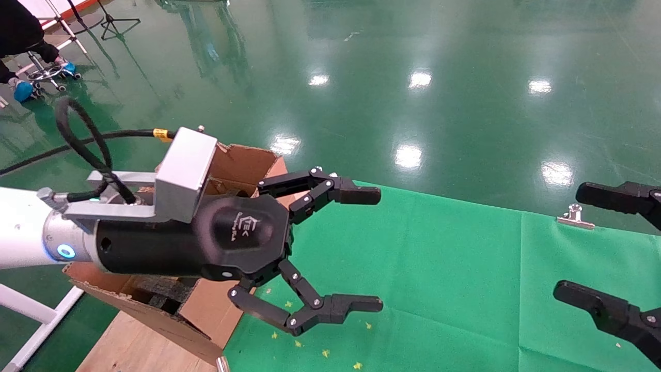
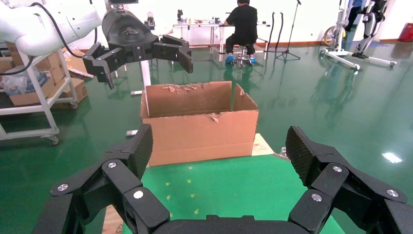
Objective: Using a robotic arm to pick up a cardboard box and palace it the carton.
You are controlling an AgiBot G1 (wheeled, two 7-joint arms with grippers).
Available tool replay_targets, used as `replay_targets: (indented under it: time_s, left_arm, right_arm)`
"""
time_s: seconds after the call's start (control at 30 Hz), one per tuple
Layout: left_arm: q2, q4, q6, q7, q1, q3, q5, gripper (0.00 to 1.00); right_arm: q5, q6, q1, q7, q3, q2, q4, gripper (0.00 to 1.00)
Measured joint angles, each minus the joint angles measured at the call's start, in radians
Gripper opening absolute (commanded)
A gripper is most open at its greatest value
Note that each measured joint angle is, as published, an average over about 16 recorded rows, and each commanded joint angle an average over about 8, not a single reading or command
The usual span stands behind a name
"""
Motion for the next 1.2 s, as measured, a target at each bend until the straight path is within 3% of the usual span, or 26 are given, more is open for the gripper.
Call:
replay_targets:
  time_s: [1.2]
  left_arm:
    - [0.0,0.0,0.0,0.0,0.0,0.0,0.0,1.0]
  right_arm:
    - [0.0,0.0,0.0,0.0,0.0,0.0,0.0,1.0]
